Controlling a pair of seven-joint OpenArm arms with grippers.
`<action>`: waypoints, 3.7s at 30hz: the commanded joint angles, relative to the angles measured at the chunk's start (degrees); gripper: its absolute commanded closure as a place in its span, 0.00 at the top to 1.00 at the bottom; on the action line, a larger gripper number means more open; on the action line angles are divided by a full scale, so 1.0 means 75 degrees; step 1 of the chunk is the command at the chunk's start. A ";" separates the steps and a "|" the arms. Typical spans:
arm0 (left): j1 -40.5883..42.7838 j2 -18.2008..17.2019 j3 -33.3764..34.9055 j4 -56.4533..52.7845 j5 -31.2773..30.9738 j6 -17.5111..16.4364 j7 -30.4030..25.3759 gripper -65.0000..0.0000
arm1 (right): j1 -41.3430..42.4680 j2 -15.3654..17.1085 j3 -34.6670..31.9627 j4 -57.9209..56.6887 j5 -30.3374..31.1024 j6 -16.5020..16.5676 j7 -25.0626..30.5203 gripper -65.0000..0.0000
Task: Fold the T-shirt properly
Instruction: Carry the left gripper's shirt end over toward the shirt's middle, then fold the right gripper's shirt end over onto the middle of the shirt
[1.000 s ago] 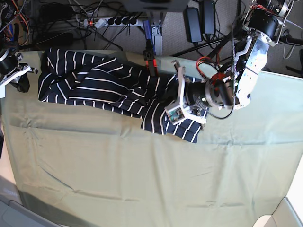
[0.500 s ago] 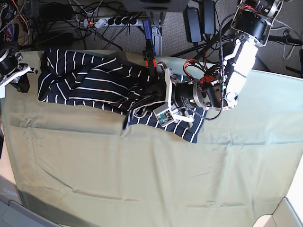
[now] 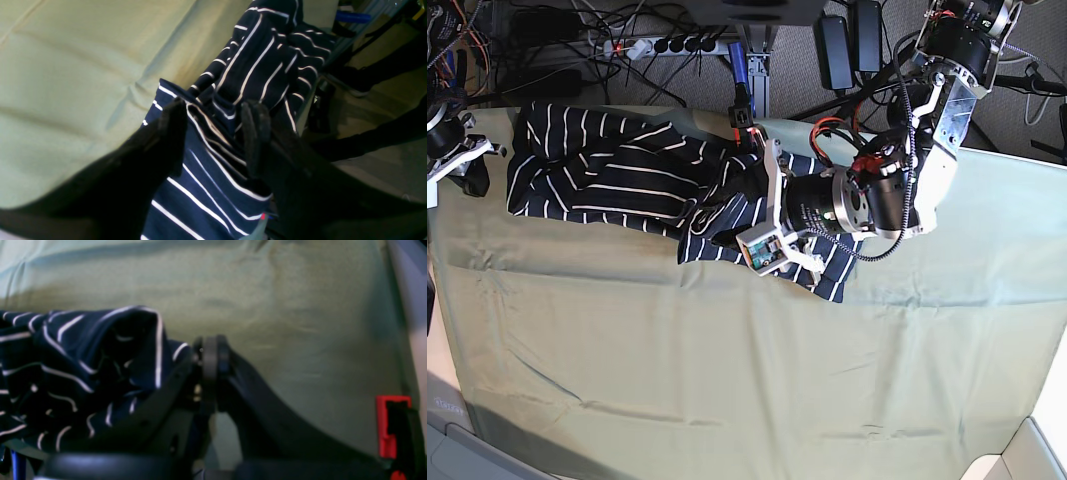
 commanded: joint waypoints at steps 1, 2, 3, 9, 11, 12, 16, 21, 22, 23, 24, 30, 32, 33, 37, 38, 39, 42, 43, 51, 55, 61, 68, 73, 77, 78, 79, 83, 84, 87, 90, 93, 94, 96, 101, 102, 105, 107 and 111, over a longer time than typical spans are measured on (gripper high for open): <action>-0.0122 -0.0026 -0.0108 0.0108 -0.0023 -0.0069 -0.0192 0.46 | 0.0038 0.0146 0.0090 0.0122 0.0291 0.0204 0.0198 0.00; -0.0119 -0.0044 -0.0189 0.0096 0.0079 -0.0069 -0.0213 0.46 | 0.0038 0.0146 0.0090 0.0122 0.0472 0.0204 0.0192 0.00; -0.0102 -0.0064 -0.0277 0.0041 0.0157 -0.0069 -0.0265 0.46 | 0.0038 0.0143 0.0090 0.0128 0.0691 0.0210 0.0166 0.00; -0.0082 -0.0105 -0.0868 -0.1040 0.0251 -0.0069 -0.0600 0.46 | 0.0286 0.0125 0.0090 0.0501 0.1309 0.0408 -0.0312 0.00; -0.0082 -0.0108 -0.1026 -0.1317 0.0251 -0.0069 -0.0595 0.46 | 0.0335 0.0131 0.0093 0.0673 0.1212 0.0402 -0.0323 0.00; -0.0079 -0.0111 -0.1096 -0.1411 0.0254 -0.0069 -0.0592 0.46 | 0.0358 0.0131 0.0093 0.0702 0.1029 0.0402 -0.0329 0.00; -0.0082 -0.0256 -0.1256 -0.1495 0.0204 -0.0069 -0.0597 0.46 | 0.0358 0.0128 0.0128 0.0632 0.0219 0.0361 -0.0347 0.00; -0.0082 -0.0385 -0.1259 -0.1495 0.0052 -0.0069 -0.0592 0.46 | 0.0003 0.0134 0.0431 0.0391 0.0592 0.0286 -0.0367 0.32; -0.0079 -0.0385 -0.1256 -0.1495 0.0055 -0.0069 -0.0592 0.46 | -0.0093 0.0137 0.0466 0.0391 0.0667 0.0286 -0.0379 0.49; -0.0079 -0.0382 -0.1256 -0.1495 0.0052 -0.0069 -0.0592 0.46 | -0.0201 0.0149 0.0475 0.0391 0.0685 0.0286 -0.0379 0.62; -0.0082 -0.0382 -0.1256 -0.1495 0.0055 -0.0069 -0.0592 0.46 | -0.0300 0.0149 0.0475 0.0391 0.0685 0.0286 -0.0379 0.69; -0.0082 -0.0382 -0.1256 -0.1495 0.0047 -0.0069 -0.0595 0.46 | -0.0659 0.0125 0.0469 0.0256 0.0781 0.0291 -0.0399 0.69; -0.0079 -0.0379 -0.1256 -0.1495 -0.0023 -0.0069 -0.0595 0.46 | -0.0647 0.0128 0.0455 0.0050 0.0901 0.0300 -0.0396 0.69; -0.0082 -0.0382 -0.1256 -0.1495 -0.0079 -0.0069 -0.0595 0.46 | -0.0629 0.0128 0.0452 -0.0114 0.0915 0.0318 -0.0393 0.69; -0.0082 -0.0379 -0.1256 -0.1495 -0.0125 -0.0069 -0.0595 0.46 | -0.0475 0.0128 0.0411 -0.0909 0.1244 0.0405 -0.0399 0.69; -0.0079 -0.0379 -0.1256 -0.1495 -0.0125 -0.0069 -0.0595 0.46 | -0.0443 0.0128 0.0373 -0.1035 0.1343 0.0437 -0.0399 0.69; -0.0079 -0.0379 -0.1256 -0.1495 -0.0125 -0.0069 -0.0592 0.46 | -0.0425 0.0128 0.0318 -0.1105 0.1399 0.0463 -0.0405 0.69; -0.0079 -0.0382 -0.1256 -0.1495 -0.0122 -0.0069 -0.0592 0.46 | -0.0423 0.0128 0.0041 -0.1125 0.1501 0.0530 -0.0399 0.69; -0.0079 -0.0382 -0.1256 -0.1495 -0.0122 -0.0069 -0.0592 0.46 | -0.0393 0.0125 -0.0076 -0.1125 0.1507 0.0536 -0.0402 0.69; -0.0076 -0.0382 -0.1256 -0.1495 -0.0122 -0.0069 -0.0589 0.46 | -0.0102 0.0119 -0.0918 -0.1125 0.1510 0.0527 -0.0417 0.69; -0.0058 -0.0382 -0.1256 -0.1495 -0.0119 -0.0069 -0.0589 0.46 | 0.0035 0.0006 -0.0994 -0.1122 0.1632 0.0530 -0.0530 0.69; -0.0017 -0.0382 -0.1256 -0.1498 -0.0122 -0.0069 -0.0592 0.46 | 0.0035 -0.0376 -0.0997 -0.1122 0.1743 0.0542 -0.0574 0.68; -0.0017 -0.0399 -0.1294 -0.1498 -0.0099 -0.0069 -0.0592 0.46 | 0.0032 -0.0507 -0.0997 -0.1122 0.1795 0.0542 -0.0589 0.66; -0.0017 -0.0408 -0.1623 -0.1498 -0.0047 -0.0069 -0.0589 0.46 | 0.0032 -0.0507 -0.0997 -0.1122 0.1798 0.0539 -0.0414 0.12; -0.0017 -0.0530 -0.1955 -0.1498 -0.0064 -0.0069 -0.0586 0.46 | 0.0035 -0.0507 -0.0997 -0.1122 0.1970 0.0542 -0.0393 0.00; -0.0017 -0.0621 -0.2005 -0.1498 -0.0061 -0.0069 -0.0586 0.46 | 0.0035 -0.0507 -0.0997 -0.1122 0.1964 0.0542 -0.0393 0.00; -0.0009 -0.0734 -0.2043 -0.1498 -0.0061 -0.0069 -0.0586 0.46 | 0.0035 -0.0504 -0.0985 -0.1122 0.1944 0.0539 -0.0385 0.00; 0.0079 -0.1256 -0.2078 -0.1498 -0.0064 -0.0069 -0.0589 0.46 | 0.0061 -0.0501 -0.0702 -0.1116 0.1909 0.0539 -0.0332 0.00; 0.0137 -0.1370 -0.2078 -0.1501 -0.0064 -0.0069 -0.0592 0.46 | 0.0108 -0.0501 -0.0568 -0.1113 0.1920 0.0539 -0.0344 0.00; 0.0364 -0.1591 -0.2078 -0.1521 -0.0064 -0.0069 -0.0597 0.46 | 0.0268 -0.0460 -0.0122 -0.1093 0.2174 0.0545 -0.0405 0.00; 0.0650 -0.1670 -0.2078 -0.1623 -0.0055 -0.0069 -0.0664 0.46 | 0.0487 -0.0440 0.0239 -0.0976 0.2404 0.0545 -0.0682 0.00; 0.0813 -0.1667 -0.2078 -0.1964 -0.0052 -0.0069 -0.0851 0.46 | 0.0568 -0.0446 0.0297 -0.0568 0.2597 0.0545 -0.0752 0.00; 0.0833 -0.1670 -0.2078 -0.2090 -0.0052 -0.0069 -0.0883 0.46 | 0.0571 -0.0449 0.0289 -0.0358 0.2652 0.0545 -0.0775 0.00; 0.0831 -0.1667 -0.2078 -0.2331 -0.0058 -0.0069 -0.0880 0.46 | 0.0568 -0.0452 0.0289 0.0149 0.2652 0.0545 -0.0778 0.00; 0.0828 -0.1670 -0.2078 -0.2541 -0.0058 -0.0069 -0.0880 0.46 | 0.0720 -0.0490 0.0181 0.1492 0.2649 0.0545 -0.0766 0.00; 0.0825 -0.1667 -0.2078 -0.2541 -0.0061 -0.0069 -0.0883 0.46 | 0.0790 -0.0490 0.0064 0.1708 0.2637 0.0545 -0.0766 0.00; 0.0828 -0.1670 -0.2078 -0.2541 -0.0061 -0.0069 -0.0880 0.46 | 0.1049 -0.0522 -0.0554 0.2177 0.2463 0.0545 -0.0702 0.00; 0.0831 -0.1670 -0.2078 -0.2541 -0.0061 -0.0069 -0.0880 0.46 | 0.1297 -0.0606 -0.1180 0.2288 0.2250 0.0542 -0.0568 0.00; 0.0831 -0.1670 -0.2078 -0.2541 -0.0061 -0.0069 -0.0874 0.46 | 0.1906 -0.1037 -0.2570 0.2285 0.1731 0.0542 -0.0516 0.00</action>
